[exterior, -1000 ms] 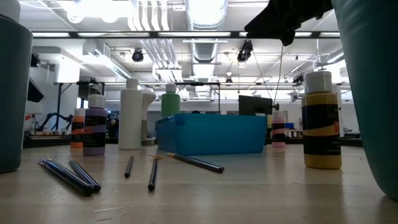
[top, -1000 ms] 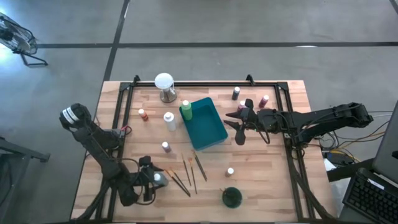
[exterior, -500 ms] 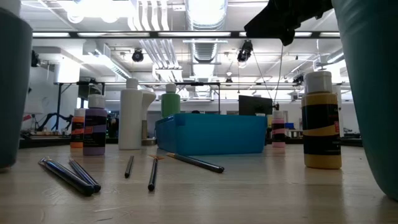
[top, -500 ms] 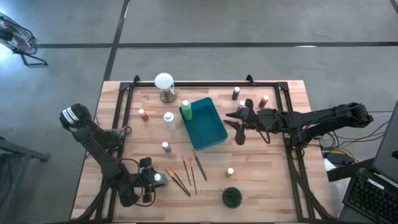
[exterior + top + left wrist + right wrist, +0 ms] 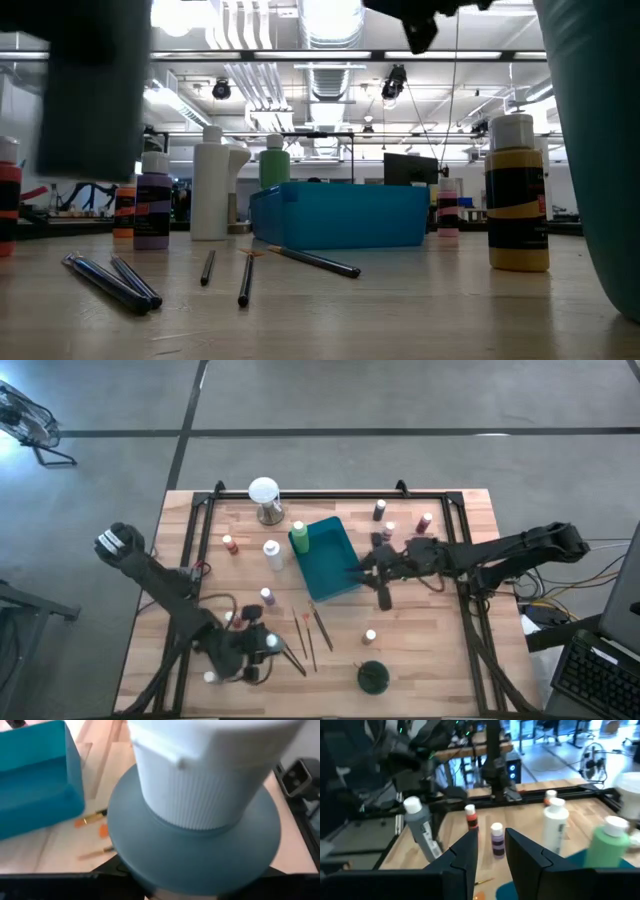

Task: Pick & Place Paint Supplies
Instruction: Put the blue paint bottle into the blue bin

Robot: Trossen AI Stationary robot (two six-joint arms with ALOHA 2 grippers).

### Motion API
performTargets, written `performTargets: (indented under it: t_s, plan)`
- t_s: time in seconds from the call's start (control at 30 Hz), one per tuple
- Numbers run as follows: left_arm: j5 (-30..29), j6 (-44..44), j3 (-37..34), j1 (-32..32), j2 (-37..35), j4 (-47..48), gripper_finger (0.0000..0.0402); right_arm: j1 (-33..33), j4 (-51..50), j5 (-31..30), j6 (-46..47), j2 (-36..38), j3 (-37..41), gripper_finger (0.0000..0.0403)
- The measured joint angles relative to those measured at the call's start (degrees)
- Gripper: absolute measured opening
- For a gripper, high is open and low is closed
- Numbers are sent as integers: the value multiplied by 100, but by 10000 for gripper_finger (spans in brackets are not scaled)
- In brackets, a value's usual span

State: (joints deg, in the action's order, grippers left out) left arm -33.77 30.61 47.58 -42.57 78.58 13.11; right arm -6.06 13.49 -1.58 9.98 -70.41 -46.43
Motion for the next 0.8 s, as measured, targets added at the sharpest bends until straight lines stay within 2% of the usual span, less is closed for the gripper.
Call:
performTargets:
  t_s: [0.17, 0.37, 0.57, 0.8]
  plan:
    - [563, -843, 440, 874, -10, 4, 164, -188, -401, 11, -431, -578, -654, 120]
    - [698, -1579, 948, 1611, -16, 9, 162, -311, -1084, 11, -824, -852, -1307, 174]
    - [744, -1993, 1042, 2057, -16, -158, 162, -416, -986, 9, -1083, -1069, -1614, 220]
    - [1081, -2218, 1042, 2363, -16, -603, 162, -444, -296, 11, -1165, -1275, -1524, 237]
